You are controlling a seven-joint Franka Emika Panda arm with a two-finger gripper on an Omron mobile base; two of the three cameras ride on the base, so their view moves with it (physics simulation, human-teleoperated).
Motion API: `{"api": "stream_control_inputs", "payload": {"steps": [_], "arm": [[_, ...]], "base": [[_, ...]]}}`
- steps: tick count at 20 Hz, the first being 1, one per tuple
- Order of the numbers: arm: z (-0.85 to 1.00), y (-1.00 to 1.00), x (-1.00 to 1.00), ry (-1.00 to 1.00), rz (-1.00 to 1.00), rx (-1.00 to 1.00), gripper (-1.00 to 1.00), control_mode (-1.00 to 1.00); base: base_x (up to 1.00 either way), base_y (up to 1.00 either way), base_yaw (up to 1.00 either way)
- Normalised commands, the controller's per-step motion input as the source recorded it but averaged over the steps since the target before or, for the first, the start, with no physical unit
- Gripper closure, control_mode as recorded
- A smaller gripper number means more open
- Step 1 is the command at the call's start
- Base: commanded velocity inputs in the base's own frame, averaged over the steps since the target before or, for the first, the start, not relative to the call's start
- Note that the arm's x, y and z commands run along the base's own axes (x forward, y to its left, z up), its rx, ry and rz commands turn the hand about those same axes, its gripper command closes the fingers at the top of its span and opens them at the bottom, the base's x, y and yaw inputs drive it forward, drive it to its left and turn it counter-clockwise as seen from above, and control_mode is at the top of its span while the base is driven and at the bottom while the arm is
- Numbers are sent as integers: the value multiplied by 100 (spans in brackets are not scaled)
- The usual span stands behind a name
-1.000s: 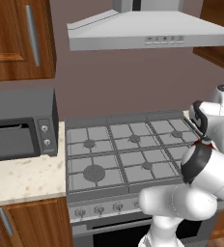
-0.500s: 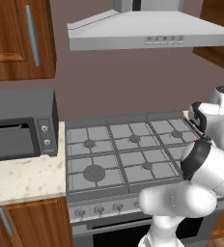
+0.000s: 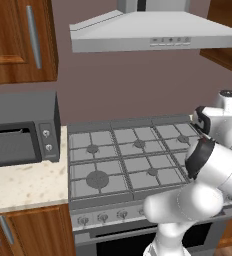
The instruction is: The kettle is done boiling. Turn off the stove, then wait for 300 timesteps before moving the kettle to the dining table.
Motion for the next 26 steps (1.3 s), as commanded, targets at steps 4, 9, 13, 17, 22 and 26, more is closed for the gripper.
{"api": "stream_control_inputs", "payload": {"steps": [4,9,13,17,22,26], "arm": [[-9,-3,5,0,0,0,-100,-100],[-11,0,11,1,0,0,-100,-100],[-7,0,19,1,0,0,-100,-100],[-6,0,15,1,0,0,-100,-100],[-1,0,2,0,0,0,-100,-100],[-9,0,4,0,0,0,100,-100]], "base": [[0,0,0],[0,0,0],[0,0,0],[0,0,0],[0,0,0],[0,0,0]]}}
